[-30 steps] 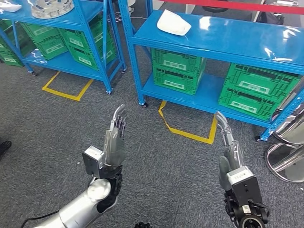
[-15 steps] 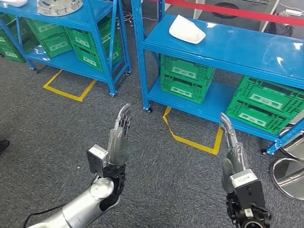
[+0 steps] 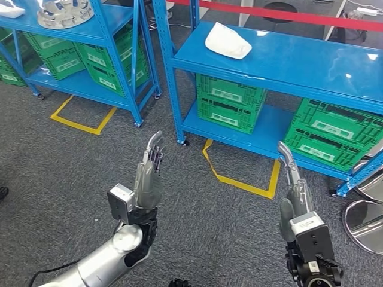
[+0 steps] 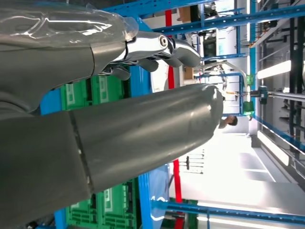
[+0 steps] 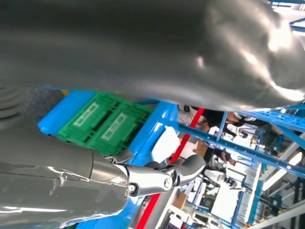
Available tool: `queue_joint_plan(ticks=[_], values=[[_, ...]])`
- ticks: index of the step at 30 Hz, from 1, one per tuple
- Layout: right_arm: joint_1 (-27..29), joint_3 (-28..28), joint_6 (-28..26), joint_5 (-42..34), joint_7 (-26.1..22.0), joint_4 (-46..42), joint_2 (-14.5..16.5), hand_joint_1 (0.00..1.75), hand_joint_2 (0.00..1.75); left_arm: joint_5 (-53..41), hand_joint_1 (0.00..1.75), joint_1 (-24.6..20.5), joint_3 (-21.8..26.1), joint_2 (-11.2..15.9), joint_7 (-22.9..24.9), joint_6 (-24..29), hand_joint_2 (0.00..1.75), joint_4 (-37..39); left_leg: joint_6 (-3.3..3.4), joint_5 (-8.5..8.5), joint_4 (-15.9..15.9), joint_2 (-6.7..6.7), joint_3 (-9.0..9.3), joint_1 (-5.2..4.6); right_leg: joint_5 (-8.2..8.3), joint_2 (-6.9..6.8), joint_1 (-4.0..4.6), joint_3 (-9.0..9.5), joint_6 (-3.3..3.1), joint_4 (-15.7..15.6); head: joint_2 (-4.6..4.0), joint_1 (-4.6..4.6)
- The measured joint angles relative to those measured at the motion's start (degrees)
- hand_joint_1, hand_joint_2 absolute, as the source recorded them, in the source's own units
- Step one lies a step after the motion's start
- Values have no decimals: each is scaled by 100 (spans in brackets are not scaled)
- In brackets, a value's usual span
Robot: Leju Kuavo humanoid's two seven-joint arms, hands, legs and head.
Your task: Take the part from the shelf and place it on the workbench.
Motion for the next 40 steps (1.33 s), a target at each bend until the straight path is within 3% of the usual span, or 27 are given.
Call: queue_joint_plan(ticks=[1, 3, 5, 7, 9, 11, 13, 14, 17, 19, 22, 24, 27, 28, 29, 30, 32, 33, 35, 37, 40], values=[[0, 1, 1, 0, -1, 0, 0, 0, 0, -1, 0, -1, 0, 1, 2, 13, 0, 0, -21, 271, -467, 11, 182, 19, -53, 0, -19, 55, 38, 0, 0, -12], [-2, 1, 7, 0, -1, -1, 0, 0, 0, -2, 0, -4, 0, 1, 19, 37, 0, -1, 3, 382, -1054, 37, 428, 10, -148, 6, -33, 122, 128, -7, 0, -32], [2, 5, 15, 1, 0, -3, 0, 0, 0, -2, 0, 3, 0, 3, 36, 48, 0, -9, 114, 275, -1158, 30, 474, -19, -174, 8, -23, 178, 227, 15, 0, -29], [9, 9, 20, 2, -2, -4, 0, 0, 0, -4, 0, 9, 0, 4, 38, 53, 0, -21, 230, 330, -1179, 5, 562, -20, -219, -6, -34, 197, 294, 102, 0, -1], [5, 9, 21, 4, -3, -4, 0, 0, 0, -4, 0, 6, 0, -1, 37, 57, 0, -27, 317, 298, -1186, 1, 693, -43, -417, -17, -40, -34, 296, 572, 0, 59], [8, 10, 27, 5, -3, -4, 0, 0, 0, -3, 0, 15, 0, -5, 37, 57, 0, -28, 381, 221, -1184, 0, 776, -93, -707, -17, -14, -504, 279, 1362, 0, 106], [35, 11, 39, 7, -3, -4, 0, 0, 0, -3, 0, 38, 0, -5, 37, 57, 0, -28, 415, 126, -1181, -14, 877, -148, -846, -17, 17, -895, 260, 1771, 0, 115], [47, 11, 49, 8, -3, -4, 0, 0, 0, -4, 0, 48, 0, -5, 37, 57, 0, -28, 426, 67, -1180, -26, 953, -177, -760, -17, 36, -967, 235, 1690, 0, 118], [56, 11, 78, 13, -5, -1, 0, 0, 0, -9, 0, 60, 0, -4, 37, 57, 0, -28, 423, -106, -1195, -49, 1197, -222, 77, -13, 122, -752, 94, 660, 0, 121], [48, 13, 95, 17, -10, -1, 0, 0, 0, -10, 0, 64, 0, -3, 39, 60, 0, -31, 380, -148, -1224, -53, 1222, -189, 375, -3, 203, -660, 23, 264, 0, 116], [38, 15, 108, 20, -24, -11, 6, 0, 0, -18, 0, 69, 0, -2, 38, 63, 0, -46, 287, -131, -1151, -47, 1177, -160, 381, 15, 225, -539, -10, 117, 0, 128], [30, 12, 104, 21, -29, -19, 15, 0, 0, -22, 0, 58, 0, 3, 33, 65, 0, -59, 220, -152, -744, -41, 982, -171, 348, 8, 168, -396, -39, 31, 0, 111], [26, 14, 109, 21, -30, -21, 29, 0, 0, -20, 0, 66, 0, 17, 33, 70, 0, -65, 105, -477, 330, -22, 204, -101, 245, -4, 125, -255, -54, -8, 0, 59], [31, 17, 112, 21, -30, -20, 32, 0, 0, -19, 0, 78, 0, 21, 34, 70, 0, -65, 77, -545, 540, -16, -22, -68, 205, -2, 113, -213, -44, -6, 0, 50], [35, 19, 114, 20, -29, -20, 33, 0, 0, -19, 0, 86, 0, 24, 35, 70, 0, -65, 56, -493, 540, -12, -132, -42, 166, 1, 98, -167, -27, -4, 0, 46], [36, 19, 114, 20, -29, -20, 33, 0, 0, -19, 0, 89, 0, 26, 36, 70, 0, -65, 34, -301, 321, -7, -117, -21, 124, 6, 77, -110, -2, -1, 0, 43], [35, 19, 115, 20, -32, -20, 33, 0, 0, -32, 0, 89, 0, 31, 35, 79, 0, -65, -20, 295, -522, 0, 168, 17, 17, 14, 32, 21, 64, 6, 0, 32], [31, 19, 115, 19, -35, -20, 33, 0, 0, -44, 0, 85, 0, 32, 29, 88, 0, -64, -26, 446, -879, 0, 300, 14, -30, 19, 18, 65, 101, 11, 0, 29], [28, 19, 118, 11, -43, -20, 33, 0, 0, -68, 0, 83, 0, 31, 10, 108, 0, -63, 33, 497, -1134, -1, 397, -8, -104, 22, 20, 68, 180, 15, 0, 30], [29, 17, 121, 1, -51, -21, 33, 0, 0, -83, 0, 82, 0, 30, -9, 121, 0, -64, 143, 465, -1095, -8, 398, -35, -159, 17, 22, 55, 262, -8, 0, 48], [21, 13, 122, -3, -58, -27, 33, 0, 0, -96, 0, 67, 0, 21, -25, 125, 0, -74, 239, 423, -1111, -15, 475, -28, -308, 1, 0, 72, 327, 109, 0, 74]])
